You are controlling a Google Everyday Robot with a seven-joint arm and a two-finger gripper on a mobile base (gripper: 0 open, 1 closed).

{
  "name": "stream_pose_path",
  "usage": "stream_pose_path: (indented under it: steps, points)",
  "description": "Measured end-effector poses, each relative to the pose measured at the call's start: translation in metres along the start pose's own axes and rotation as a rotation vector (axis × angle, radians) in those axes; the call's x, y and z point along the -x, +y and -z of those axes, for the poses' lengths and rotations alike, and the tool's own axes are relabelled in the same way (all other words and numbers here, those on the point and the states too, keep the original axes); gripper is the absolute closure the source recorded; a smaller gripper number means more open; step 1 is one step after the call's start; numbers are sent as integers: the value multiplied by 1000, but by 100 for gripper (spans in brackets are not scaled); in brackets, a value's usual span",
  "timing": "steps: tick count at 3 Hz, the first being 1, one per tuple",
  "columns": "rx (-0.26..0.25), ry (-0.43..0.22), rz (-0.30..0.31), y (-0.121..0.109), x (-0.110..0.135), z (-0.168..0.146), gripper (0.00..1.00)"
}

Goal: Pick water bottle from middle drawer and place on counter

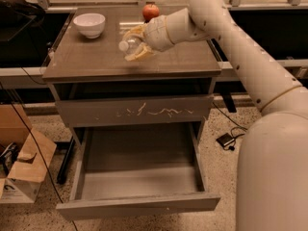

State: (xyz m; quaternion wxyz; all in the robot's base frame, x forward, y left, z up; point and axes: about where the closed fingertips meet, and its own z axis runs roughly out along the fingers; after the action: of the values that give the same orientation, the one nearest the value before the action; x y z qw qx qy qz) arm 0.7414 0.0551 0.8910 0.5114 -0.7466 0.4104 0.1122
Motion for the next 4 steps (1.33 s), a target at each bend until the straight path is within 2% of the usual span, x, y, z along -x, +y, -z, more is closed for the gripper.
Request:
stream_pose_path:
  steps: [1, 2, 4]
  points:
    - [-26, 28, 20, -14, -24, -17, 82]
    - [-42, 22, 23, -26, -37, -39, 59]
    - [-48, 21, 24, -28, -38, -41, 13]
